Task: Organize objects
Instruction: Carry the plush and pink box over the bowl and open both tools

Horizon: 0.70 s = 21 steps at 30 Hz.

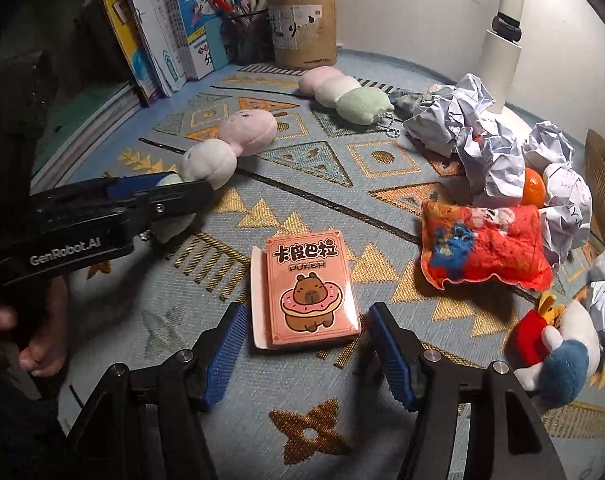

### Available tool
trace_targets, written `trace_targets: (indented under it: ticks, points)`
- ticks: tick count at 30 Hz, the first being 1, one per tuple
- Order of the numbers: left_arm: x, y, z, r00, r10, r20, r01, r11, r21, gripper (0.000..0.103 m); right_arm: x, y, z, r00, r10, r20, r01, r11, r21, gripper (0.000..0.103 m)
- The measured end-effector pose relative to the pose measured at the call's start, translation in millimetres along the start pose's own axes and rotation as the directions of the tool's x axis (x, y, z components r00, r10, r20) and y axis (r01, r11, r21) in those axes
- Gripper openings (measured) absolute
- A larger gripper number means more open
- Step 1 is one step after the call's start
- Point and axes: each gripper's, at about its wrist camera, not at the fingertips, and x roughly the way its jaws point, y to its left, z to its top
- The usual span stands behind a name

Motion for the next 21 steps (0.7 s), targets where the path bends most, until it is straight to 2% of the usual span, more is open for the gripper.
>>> trace_targets:
  ticks: [2, 4, 6, 10, 12, 14, 16, 21]
  points:
    - [0, -2, -1, 1.0, 0.01, 0.001, -0.01, 1.0, 0.002, 0.046, 2, 1, 2, 1.0, 0.002, 0.021, -0.001, 1.0, -0.011, 0.058]
    - [0, -5, -1, 1.0, 0.026, 0.001, -0.026, 1.0, 0.009, 0.046, 1, 0, 2, 1.0, -0.003, 0.031, 0.003, 1.0, -0.002, 0.042]
    - [1, -9, -1, 0.999, 0.05, 0.002, -0.05, 0.998, 0.027, 0.046, -2, -1, -1, 0.999, -0.022, 0.037, 0.021, 1.0, 0.012, 0.041]
    - [9, -13, 0, 0.996, 0.09, -0.013, -0.09, 0.996, 0.024, 0.05, -10, -16, -13, 0.996, -0.08, 0.04, 0.075, 0.991, 0.11, 0.041]
    - [12, -19, 0, 0.992, 0.123, -0.008, -0.122, 0.991, 0.059, 0.05, -15, -24, -18, 0.994, -0.096, 0.043, 0.088, 0.984, 0.154, 0.041]
    - [14, -25, -2, 0.987, 0.162, -0.002, -0.161, 0.982, 0.095, 0.049, -19, -33, -23, 0.996, -0.072, 0.055, 0.06, 0.98, 0.19, 0.04]
    - [13, -28, -3, 0.985, 0.173, 0.003, -0.172, 0.98, 0.101, 0.046, -24, -36, -27, 0.997, -0.042, 0.068, 0.027, 0.976, 0.215, 0.04]
    - [-11, -50, 6, 0.992, 0.115, 0.057, -0.121, 0.985, 0.12, 0.046, -52, -46, -32, 0.988, 0.038, 0.15, -0.078, 0.959, 0.271, 0.04]
